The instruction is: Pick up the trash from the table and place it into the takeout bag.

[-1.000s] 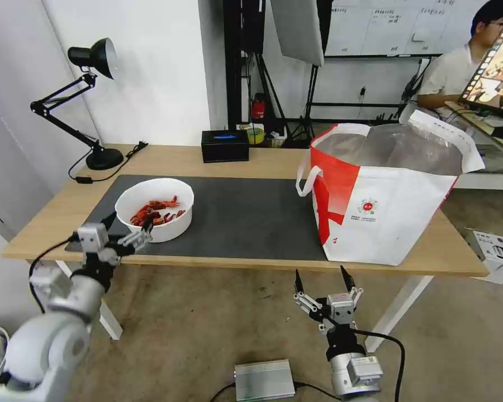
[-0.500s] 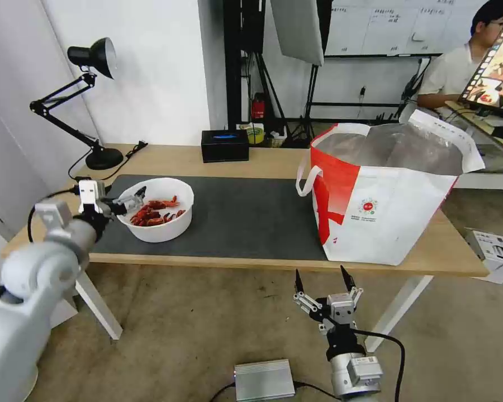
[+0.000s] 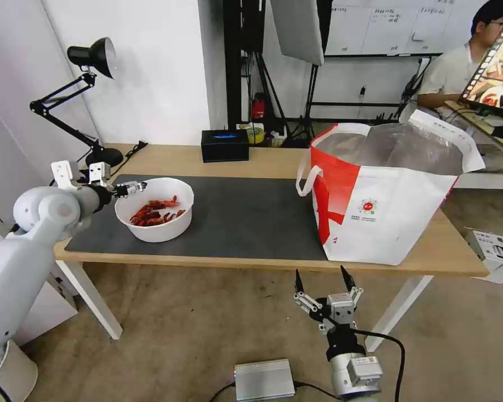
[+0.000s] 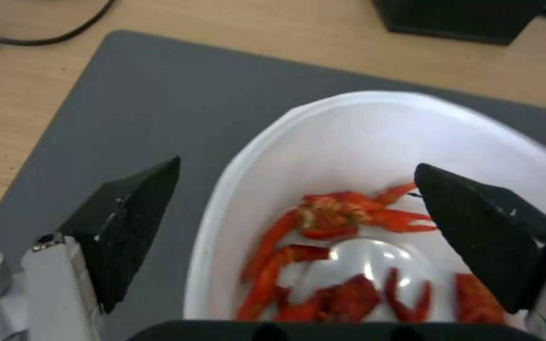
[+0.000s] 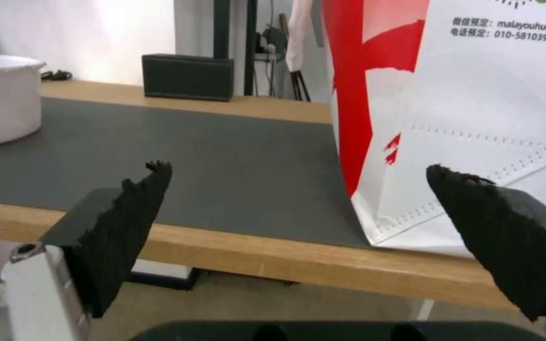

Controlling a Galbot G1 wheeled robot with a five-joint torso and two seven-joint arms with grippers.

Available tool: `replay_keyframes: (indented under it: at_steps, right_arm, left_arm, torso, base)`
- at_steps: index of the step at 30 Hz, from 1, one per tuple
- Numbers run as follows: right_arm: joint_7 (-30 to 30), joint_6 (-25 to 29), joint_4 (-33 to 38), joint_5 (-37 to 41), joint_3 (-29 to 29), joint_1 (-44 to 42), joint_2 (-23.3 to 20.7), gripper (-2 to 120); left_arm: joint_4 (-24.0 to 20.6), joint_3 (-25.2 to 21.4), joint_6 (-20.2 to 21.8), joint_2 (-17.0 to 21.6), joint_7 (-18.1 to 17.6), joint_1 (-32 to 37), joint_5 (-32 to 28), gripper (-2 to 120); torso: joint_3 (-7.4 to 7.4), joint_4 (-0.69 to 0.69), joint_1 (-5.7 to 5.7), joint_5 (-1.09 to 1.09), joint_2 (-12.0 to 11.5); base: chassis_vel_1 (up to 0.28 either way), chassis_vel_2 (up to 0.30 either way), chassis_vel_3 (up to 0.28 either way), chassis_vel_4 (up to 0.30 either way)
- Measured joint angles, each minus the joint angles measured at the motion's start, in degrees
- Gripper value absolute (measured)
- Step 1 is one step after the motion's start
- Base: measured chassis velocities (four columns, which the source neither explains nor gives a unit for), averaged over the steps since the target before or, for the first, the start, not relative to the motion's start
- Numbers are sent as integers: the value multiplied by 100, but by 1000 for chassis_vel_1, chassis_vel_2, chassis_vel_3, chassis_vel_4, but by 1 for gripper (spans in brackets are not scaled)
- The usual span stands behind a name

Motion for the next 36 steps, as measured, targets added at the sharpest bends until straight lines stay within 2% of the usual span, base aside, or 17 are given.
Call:
replay_keyframes:
  at_steps: [3, 7, 17, 19, 21, 23, 25, 28, 29, 32, 33, 36]
  right_arm:
    - [0, 0, -1, 0, 0, 0, 0, 100]
    - [0, 0, -1, 0, 0, 0, 0, 100]
    - [0, 0, 0, 0, 0, 0, 0, 100]
    - [0, 0, 0, 0, 0, 0, 0, 100]
    - [0, 0, -1, 0, 0, 0, 0, 100]
    - [0, 0, 0, 0, 0, 0, 0, 100]
    - [0, 0, -1, 0, 0, 0, 0, 100]
    - [0, 0, 0, 0, 0, 0, 0, 100]
    - [0, 0, 0, 0, 0, 0, 0, 100]
    - [0, 0, 0, 0, 0, 0, 0, 100]
    - [0, 0, 0, 0, 0, 0, 0, 100]
    - [0, 0, -1, 0, 0, 0, 0, 100]
  left_arm:
    - [236, 171, -12, -50, 149, -108, 166, 100]
    - [339, 209, -22, -120, 289, -80, 351, 100]
    - [358, 87, -39, -141, 561, 138, 693, 100]
    - [348, 25, -41, -136, 614, 192, 726, 93]
    - [344, 14, -41, -136, 623, 201, 730, 92]
    - [309, -57, -41, -141, 663, 254, 755, 81]
    - [300, -72, -41, -144, 667, 267, 758, 77]
    - [205, -163, -42, -146, 706, 365, 796, 59]
    - [205, -163, -42, -146, 706, 365, 796, 59]
    - [96, -204, -42, -152, 710, 444, 798, 45]
    - [96, -204, -42, -152, 710, 444, 798, 45]
    - [-26, -247, -42, -152, 710, 540, 794, 30]
  torso:
    - [0, 0, -1, 0, 0]
    - [0, 0, -1, 0, 0]
    - [-1, 0, -1, 1, 0]
    - [-1, 0, -1, 1, 0]
    - [-1, 0, -1, 1, 0]
    - [-1, 0, -1, 0, 0]
    - [-1, 0, -1, 0, 0]
    - [-1, 0, -1, 1, 0]
    - [-1, 0, -1, 1, 0]
    - [-1, 0, -1, 0, 0]
    - [-1, 0, -1, 0, 0]
    - [-1, 0, -1, 0, 0]
  base:
    - [0, 0, 0, 0]
    - [0, 0, 0, 0]
    - [0, 0, 0, 0]
    - [0, 0, 0, 0]
    - [0, 0, 0, 0]
    - [0, 0, 0, 0]
    - [0, 0, 0, 0]
    - [0, 0, 0, 0]
    - [0, 0, 0, 0]
    - [0, 0, 0, 0]
    - [0, 0, 0, 0]
    - [0, 0, 0, 0]
